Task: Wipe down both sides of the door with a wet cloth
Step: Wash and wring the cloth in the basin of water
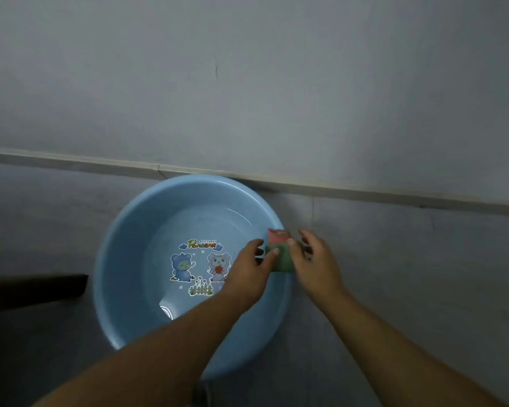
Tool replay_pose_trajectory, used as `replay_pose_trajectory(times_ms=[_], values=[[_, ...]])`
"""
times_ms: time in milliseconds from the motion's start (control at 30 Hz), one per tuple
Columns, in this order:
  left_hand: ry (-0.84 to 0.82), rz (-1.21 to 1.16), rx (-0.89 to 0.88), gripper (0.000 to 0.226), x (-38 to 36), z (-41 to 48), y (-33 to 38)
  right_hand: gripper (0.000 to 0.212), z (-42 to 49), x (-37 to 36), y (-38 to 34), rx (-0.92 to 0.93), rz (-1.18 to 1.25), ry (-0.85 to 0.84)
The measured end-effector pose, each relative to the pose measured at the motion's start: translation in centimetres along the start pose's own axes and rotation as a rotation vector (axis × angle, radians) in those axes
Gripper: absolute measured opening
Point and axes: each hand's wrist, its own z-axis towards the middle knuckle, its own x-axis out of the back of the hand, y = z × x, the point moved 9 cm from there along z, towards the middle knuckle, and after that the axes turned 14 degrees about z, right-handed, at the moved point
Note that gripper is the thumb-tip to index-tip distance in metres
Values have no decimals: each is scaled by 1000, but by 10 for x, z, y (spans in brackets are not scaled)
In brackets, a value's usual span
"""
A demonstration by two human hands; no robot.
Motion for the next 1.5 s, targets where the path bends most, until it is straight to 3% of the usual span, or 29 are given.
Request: replay_pose_trajectory(times_ms=[167,267,367,500,600,700,800,933,967,1033,1233,1500], values=[[-53,-134,-81,37,-16,25,3,51,16,-7,18,-12,119,-119],[-32,-154,-68,20,-16,34,-1,33,15,-12,16,32,140,-167],[-38,-175,-77,12,-18,37,-3,7,13,-4,5,120,85,-87],[-70,-235,-138,27,-9,30,1,16,0,-6,-28,335,-65,-48],[31,-219,-198,30,26,25,-7,14,-7,-33,-49,396,-73,-117],[184,-124,-215,29,67,18,-32,12,-4,-76,-48,351,-19,-161],[228,-60,-154,28,91,17,-66,10,4,-122,-23,240,-11,-206],[263,139,-63,12,100,25,-110,22,11,-168,21,173,-202,-299],[284,219,-28,21,102,28,-120,25,13,-175,29,167,-260,-318],[276,308,-13,37,101,35,-135,29,15,-186,39,170,-349,-349],[200,383,-62,37,92,52,-151,39,19,-196,50,207,-495,-354],[314,559,-50,16,86,53,-160,46,16,-194,51,251,-678,-262]])
